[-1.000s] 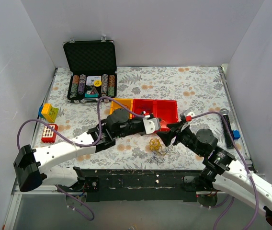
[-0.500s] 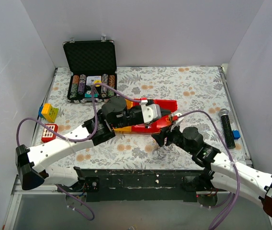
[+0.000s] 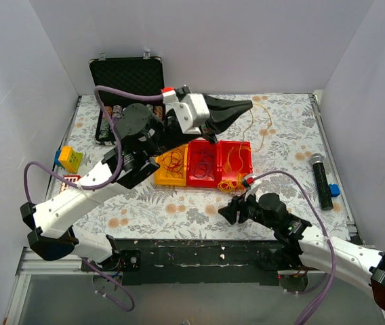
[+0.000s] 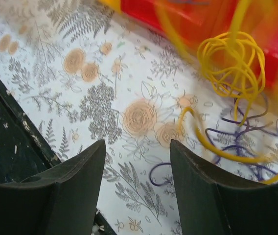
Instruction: Untangle the cables
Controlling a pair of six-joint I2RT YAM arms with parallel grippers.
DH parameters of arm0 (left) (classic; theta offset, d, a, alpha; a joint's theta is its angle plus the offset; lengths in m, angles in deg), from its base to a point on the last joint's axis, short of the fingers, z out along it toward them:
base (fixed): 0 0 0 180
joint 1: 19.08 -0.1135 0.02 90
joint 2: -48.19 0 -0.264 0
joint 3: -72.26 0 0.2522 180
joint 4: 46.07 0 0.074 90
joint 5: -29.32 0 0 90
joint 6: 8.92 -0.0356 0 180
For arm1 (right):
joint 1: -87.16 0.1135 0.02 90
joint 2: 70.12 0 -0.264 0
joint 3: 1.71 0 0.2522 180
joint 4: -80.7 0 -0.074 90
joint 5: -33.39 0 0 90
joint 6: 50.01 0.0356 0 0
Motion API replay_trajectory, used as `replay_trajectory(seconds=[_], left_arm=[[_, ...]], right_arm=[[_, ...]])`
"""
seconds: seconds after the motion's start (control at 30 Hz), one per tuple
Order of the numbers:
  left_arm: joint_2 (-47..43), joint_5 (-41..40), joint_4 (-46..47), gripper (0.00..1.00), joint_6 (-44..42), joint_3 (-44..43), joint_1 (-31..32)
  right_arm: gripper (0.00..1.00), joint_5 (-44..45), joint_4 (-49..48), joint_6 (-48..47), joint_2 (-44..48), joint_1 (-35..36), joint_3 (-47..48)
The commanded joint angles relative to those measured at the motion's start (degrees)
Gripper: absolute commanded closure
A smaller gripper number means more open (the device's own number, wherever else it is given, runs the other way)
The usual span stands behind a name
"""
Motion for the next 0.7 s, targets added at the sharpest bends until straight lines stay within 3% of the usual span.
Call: replay_trajectory(seconds=[0.0, 0.13, 0.27, 0.53, 0.67], left_arm=[[0.48, -1.42, 1.98, 1.0, -0.19, -8.27, 0.27], [2.68, -1.42, 4.16, 1.0, -9.32, -13.46, 0.36], [3.39, -4.68, 8.57, 0.94, -14.42, -14.88, 0.36], [2.77, -5.46, 12.17, 0.99, -14.87, -14.17, 0.36], [2.43, -6.52, 10.33, 1.0, -16.19, -13.4, 0.36]], right_arm=[[0.37, -1.83, 1.17, 4.04, 0.15, 0.05, -2.71], [0.37, -0.52, 2.41, 5.9, 0.76, 0.05, -4.12], [0.37, -0.87, 4.33, 5.11, 1.47, 0.05, -3.43], [0.39, -0.78, 10.22, 5.37, 4.98, 0.05, -3.16], [0.42, -0.34, 18.46, 3.8, 10.76, 0.05, 1.92]])
